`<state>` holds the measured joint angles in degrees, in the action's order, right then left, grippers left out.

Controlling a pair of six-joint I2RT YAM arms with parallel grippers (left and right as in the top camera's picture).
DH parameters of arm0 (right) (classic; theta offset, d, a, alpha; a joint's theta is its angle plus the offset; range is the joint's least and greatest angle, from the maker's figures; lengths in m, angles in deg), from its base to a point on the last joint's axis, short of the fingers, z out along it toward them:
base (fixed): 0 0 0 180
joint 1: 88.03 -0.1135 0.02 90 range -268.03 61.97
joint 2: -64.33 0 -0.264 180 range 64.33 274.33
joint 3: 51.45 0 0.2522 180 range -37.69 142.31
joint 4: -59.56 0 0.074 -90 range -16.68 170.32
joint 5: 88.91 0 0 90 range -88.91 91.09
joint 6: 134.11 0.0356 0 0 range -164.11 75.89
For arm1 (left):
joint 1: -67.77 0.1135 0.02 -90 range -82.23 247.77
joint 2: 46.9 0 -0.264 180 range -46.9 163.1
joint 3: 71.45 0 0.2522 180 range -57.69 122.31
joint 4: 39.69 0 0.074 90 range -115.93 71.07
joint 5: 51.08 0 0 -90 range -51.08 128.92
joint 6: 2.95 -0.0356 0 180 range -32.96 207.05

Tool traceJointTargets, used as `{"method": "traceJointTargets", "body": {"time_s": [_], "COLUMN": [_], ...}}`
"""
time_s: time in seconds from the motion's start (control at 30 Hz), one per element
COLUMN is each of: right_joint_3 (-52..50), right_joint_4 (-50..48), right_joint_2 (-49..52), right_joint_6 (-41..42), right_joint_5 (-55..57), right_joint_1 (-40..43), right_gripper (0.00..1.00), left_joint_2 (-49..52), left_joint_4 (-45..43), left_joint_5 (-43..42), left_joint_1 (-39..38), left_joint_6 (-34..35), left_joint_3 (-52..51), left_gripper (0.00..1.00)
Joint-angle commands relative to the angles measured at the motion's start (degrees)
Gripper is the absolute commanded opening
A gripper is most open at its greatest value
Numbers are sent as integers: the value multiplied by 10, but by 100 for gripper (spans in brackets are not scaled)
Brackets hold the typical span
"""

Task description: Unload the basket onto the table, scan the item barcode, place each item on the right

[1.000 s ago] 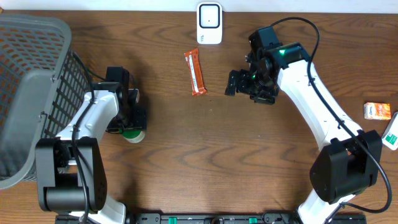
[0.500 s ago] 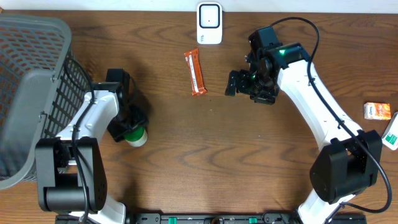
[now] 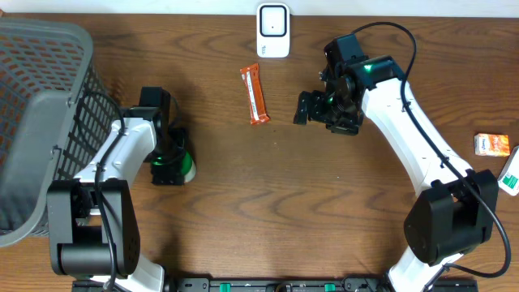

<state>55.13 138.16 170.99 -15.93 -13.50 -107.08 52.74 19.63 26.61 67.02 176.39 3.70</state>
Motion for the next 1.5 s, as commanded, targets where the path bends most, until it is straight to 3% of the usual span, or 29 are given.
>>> {"method": "traceJointTargets", "body": {"time_s": [0.0,0.07,0.17,0.37,0.47,0.7,0.93,1.27,1.3,1.47], "right_joint_3": [-4,-4,-4,-4,-4,-8,-37,-98,-101,-103], "right_joint_4": [-2,-5,-10,-10,-10,-12,-31,-51,-51,-53], "right_joint_2": [6,6,6,6,6,6,6,6,6,6], "right_joint_6": [-6,-6,-6,-6,-6,-7,-6,-6,-6,-6], "right_joint_5": [10,10,10,10,10,10,10,5,3,3], "right_joint_1": [-6,-6,-6,-6,-6,-6,-6,-6,-6,-13], "right_gripper": [91,91,91,91,92,92,92,91,91,90], "left_joint_2": [-8,-8,-9,-16,-34,-112,-194,-210,-210,-198], "left_joint_4": [1,-8,-11,-15,-28,-37,68,53,42,-19], "left_joint_5": [-81,-120,-122,-61,-45,-61,-60,-60,-46,71], "left_joint_1": [-5,-9,-16,-34,-35,-35,-35,-35,-34,-33], "left_joint_6": [150,162,108,-52,-172,-534,-673,-1060,-1088,-1093], "left_joint_3": [-6,-5,-3,-3,0,8,8,8,8,8], "left_gripper": [100,100,100,100,100,100,100,100,100,98]}}
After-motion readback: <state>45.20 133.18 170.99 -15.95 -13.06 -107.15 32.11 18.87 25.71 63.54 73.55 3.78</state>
